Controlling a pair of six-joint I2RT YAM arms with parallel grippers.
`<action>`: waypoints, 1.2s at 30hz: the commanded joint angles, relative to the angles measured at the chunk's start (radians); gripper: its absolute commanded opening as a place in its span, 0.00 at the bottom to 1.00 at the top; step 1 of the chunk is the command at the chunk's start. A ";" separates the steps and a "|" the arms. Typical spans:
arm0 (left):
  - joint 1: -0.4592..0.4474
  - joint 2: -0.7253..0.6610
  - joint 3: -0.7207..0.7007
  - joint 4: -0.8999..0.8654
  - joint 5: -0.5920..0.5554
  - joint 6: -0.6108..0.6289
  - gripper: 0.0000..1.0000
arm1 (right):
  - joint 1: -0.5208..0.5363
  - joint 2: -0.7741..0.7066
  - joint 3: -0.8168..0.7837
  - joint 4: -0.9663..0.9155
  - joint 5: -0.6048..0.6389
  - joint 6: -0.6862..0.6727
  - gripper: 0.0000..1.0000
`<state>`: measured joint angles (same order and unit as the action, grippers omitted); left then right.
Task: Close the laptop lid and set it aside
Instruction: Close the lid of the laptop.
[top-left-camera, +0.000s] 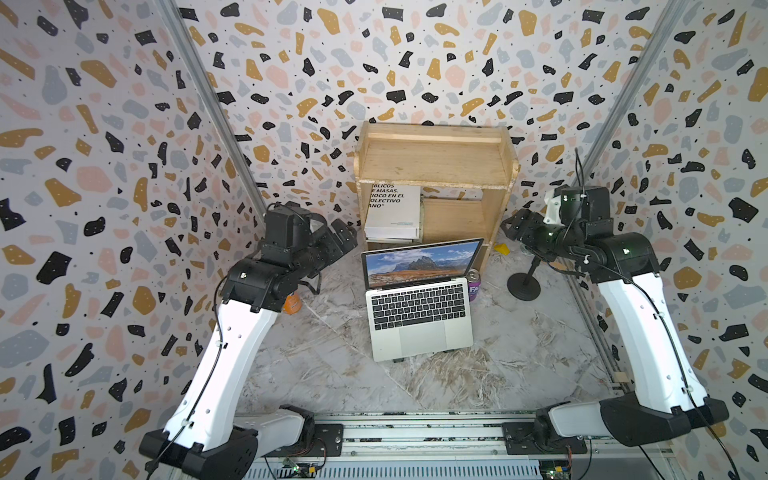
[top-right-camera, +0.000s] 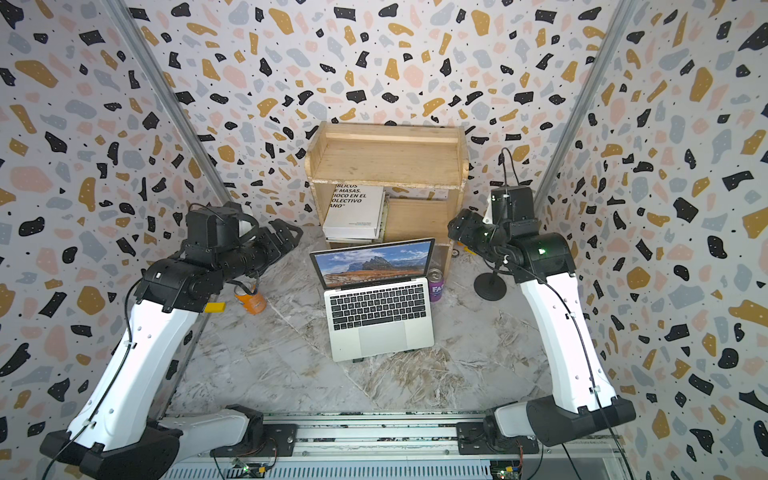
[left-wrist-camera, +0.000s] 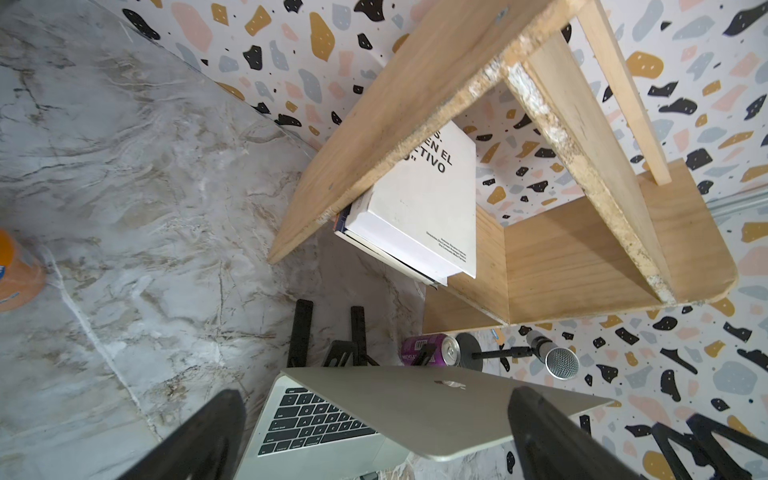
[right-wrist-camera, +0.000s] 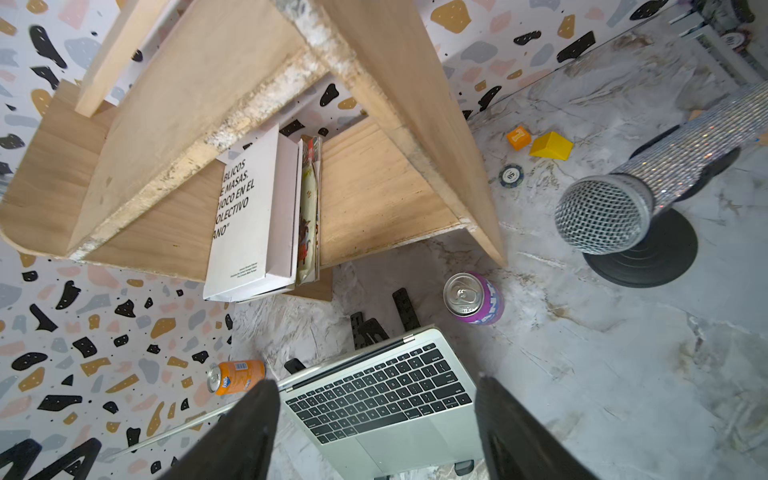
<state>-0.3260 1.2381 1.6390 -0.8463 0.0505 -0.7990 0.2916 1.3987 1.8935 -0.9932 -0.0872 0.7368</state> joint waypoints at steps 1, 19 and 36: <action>-0.029 0.008 0.027 0.000 -0.067 0.040 1.00 | 0.034 0.030 0.043 -0.033 0.056 -0.017 0.79; -0.114 0.058 0.048 -0.018 -0.180 0.102 1.00 | 0.118 0.158 0.134 -0.052 0.097 -0.064 0.83; -0.158 0.058 0.006 -0.007 -0.218 0.130 1.00 | 0.151 0.162 0.099 -0.052 0.110 -0.094 0.84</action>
<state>-0.4767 1.3056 1.6657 -0.8730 -0.1440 -0.6903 0.4366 1.5848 1.9984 -1.0332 0.0048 0.6590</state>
